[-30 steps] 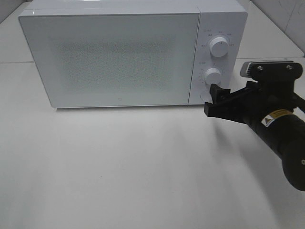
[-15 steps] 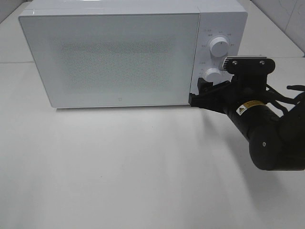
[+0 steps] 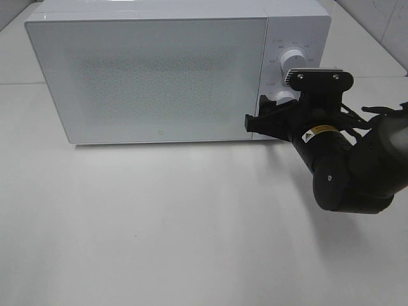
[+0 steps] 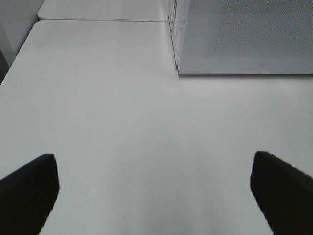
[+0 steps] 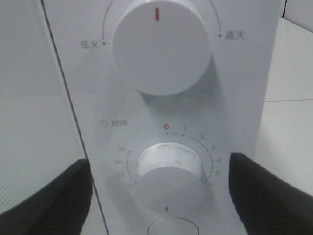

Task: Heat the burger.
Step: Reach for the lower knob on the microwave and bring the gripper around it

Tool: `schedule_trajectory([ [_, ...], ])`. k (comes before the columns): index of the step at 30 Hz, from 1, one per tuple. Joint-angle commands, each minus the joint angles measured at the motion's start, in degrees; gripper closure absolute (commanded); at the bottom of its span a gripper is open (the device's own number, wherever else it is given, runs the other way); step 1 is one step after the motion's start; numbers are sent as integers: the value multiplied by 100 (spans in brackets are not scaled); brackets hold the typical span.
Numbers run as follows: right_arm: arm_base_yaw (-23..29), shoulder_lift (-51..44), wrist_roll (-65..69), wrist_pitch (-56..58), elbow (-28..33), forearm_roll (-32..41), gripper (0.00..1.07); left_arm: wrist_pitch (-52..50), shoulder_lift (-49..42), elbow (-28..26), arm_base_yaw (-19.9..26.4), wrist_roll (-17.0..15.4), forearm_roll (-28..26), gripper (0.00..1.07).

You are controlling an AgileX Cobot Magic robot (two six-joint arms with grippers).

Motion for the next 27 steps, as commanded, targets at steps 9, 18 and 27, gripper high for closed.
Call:
schedule_trajectory([
  [9,6,206,-103,-722,-241,166,31,-80,-92,23,-34,0,-17,6],
  [18,6,229,-103,-785,-241,258,31,-80,-92,23,-34,0,-17,6],
  [27,6,315,-264,-814,-435,229,31,-80,-92,23,-34,0,-17,6],
])
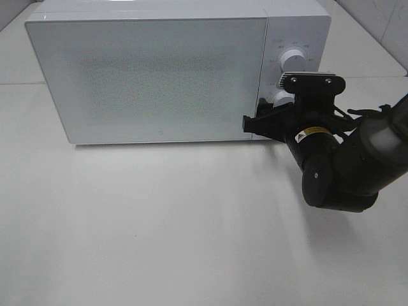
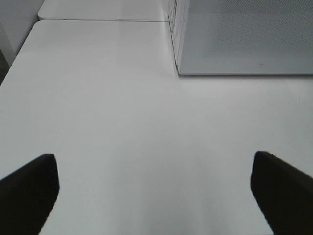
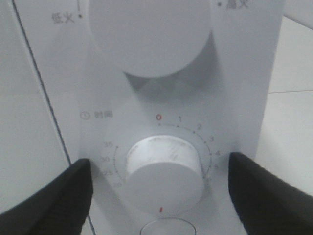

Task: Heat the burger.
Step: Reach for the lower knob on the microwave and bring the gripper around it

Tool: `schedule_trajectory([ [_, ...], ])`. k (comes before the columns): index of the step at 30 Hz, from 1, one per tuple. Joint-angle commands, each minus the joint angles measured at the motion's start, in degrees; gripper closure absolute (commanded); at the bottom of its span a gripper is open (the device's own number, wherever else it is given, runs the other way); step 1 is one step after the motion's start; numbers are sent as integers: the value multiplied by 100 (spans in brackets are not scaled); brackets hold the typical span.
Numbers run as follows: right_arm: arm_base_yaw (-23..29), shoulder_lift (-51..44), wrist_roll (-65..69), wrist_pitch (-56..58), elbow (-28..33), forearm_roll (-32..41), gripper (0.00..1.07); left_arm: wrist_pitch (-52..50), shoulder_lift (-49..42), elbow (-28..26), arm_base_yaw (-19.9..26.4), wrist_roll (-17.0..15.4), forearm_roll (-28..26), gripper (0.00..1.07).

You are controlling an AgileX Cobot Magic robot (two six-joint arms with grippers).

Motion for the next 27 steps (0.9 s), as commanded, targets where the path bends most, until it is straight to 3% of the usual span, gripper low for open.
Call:
schedule_trajectory([
  [1,-6,-6,-183,-808,-115,-80,31,-80,-92,23,-34,0,-17,6],
  [19,-6,-6,-166,-1232,-120,-74,35,-80,-92,23,-34,0,-17,6],
  [27,-6,-6,-149,-1272,-120,-74,57,-80,-92,23,-34,0,-17,6],
])
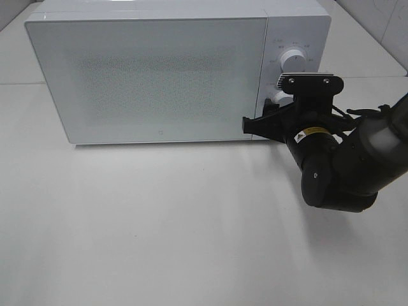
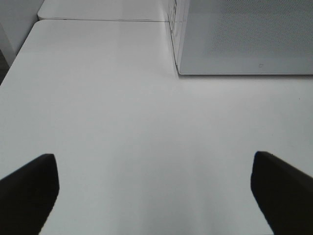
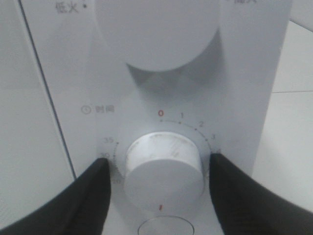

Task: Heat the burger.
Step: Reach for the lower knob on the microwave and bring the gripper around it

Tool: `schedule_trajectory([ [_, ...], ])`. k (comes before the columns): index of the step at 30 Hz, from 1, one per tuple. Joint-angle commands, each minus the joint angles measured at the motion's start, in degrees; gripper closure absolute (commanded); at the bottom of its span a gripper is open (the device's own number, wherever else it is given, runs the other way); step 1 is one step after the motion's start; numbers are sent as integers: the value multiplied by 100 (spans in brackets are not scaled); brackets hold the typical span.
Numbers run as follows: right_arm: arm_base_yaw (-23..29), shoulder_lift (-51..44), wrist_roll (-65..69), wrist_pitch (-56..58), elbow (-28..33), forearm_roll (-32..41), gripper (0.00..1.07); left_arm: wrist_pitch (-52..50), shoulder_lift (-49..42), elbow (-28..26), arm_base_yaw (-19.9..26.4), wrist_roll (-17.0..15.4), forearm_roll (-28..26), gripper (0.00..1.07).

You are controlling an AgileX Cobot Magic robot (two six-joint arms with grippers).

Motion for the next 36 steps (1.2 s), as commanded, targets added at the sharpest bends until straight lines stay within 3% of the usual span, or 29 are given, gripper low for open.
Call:
schedule_trajectory([
  [1,-23,-11,-6,-1306,-109,-109,65,-80,-92,23,-34,0,-17,6],
  [2,-23,-11,-6,-1306,-109,-109,65,-80,-92,23,-34,0,-17,6],
  [3,-23,-11,-6,-1306,-109,-109,74,-80,-92,23,-34,0,-17,6],
  [6,-23,-11,17,-1306,-109,-109,86,-80,-92,23,-34,0,-17,6],
  [9,-23,-11,189,-1306,-109,-109,92,-80,-92,23,-34,0,-17,6],
  [18,-23,-11,1593,-1306,-109,-97,90,-80,-92,23,-34,0,-17,6],
  [20,-23,-11,3105,-1278,-109,-92,89,-80,-92,23,-34,0,-17,6],
  [24,-23,-11,4309,-1278,-103,-92,89,-80,-92,23,-34,0,-17,6],
  [25,-23,-11,5162,-1255,-103,-92,88,-80,-92,23,-34,0,-17,6],
  [36,-23,-11,8675,-1249,-103,-223,85,-80,-92,23,-34,0,-17,6],
])
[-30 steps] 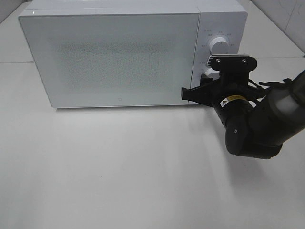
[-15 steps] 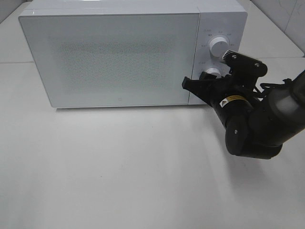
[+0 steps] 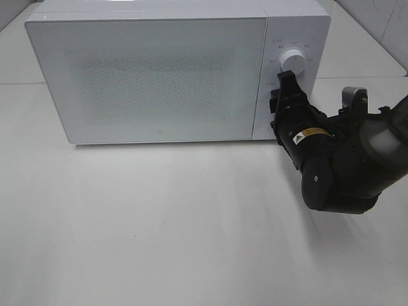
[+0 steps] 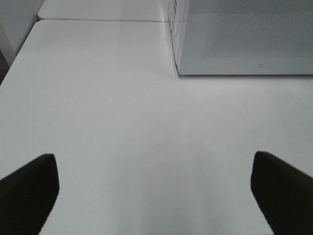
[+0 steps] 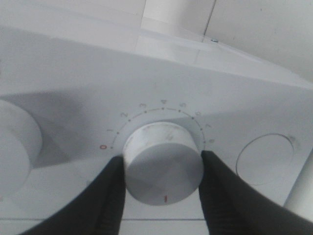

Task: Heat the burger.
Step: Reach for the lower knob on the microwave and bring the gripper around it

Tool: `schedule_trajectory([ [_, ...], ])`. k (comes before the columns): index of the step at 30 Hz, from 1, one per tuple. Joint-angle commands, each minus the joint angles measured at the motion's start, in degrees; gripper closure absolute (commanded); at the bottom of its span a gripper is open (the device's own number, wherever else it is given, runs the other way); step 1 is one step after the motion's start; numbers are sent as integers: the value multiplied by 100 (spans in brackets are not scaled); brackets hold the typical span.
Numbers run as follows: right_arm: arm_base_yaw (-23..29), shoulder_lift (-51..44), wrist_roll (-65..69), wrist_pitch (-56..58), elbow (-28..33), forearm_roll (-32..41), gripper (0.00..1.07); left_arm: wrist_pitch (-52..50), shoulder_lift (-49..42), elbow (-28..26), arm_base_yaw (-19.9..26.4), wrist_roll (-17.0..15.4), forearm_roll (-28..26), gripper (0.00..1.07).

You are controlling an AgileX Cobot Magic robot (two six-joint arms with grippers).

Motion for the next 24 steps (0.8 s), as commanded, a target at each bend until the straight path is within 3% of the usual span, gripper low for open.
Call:
schedule_trajectory([
  [1,-40,-11,808,-1117,-143,-57,85,-80,-92,23,-34,0,-17,6],
  [14,-40,-11,2727,-1129,-143,-74,82,-80,-92,23,-34,0,-17,6],
  [24,-40,-11,2962,-1112,-143,-34,74,-80,-92,23,-34,0,-17,6],
])
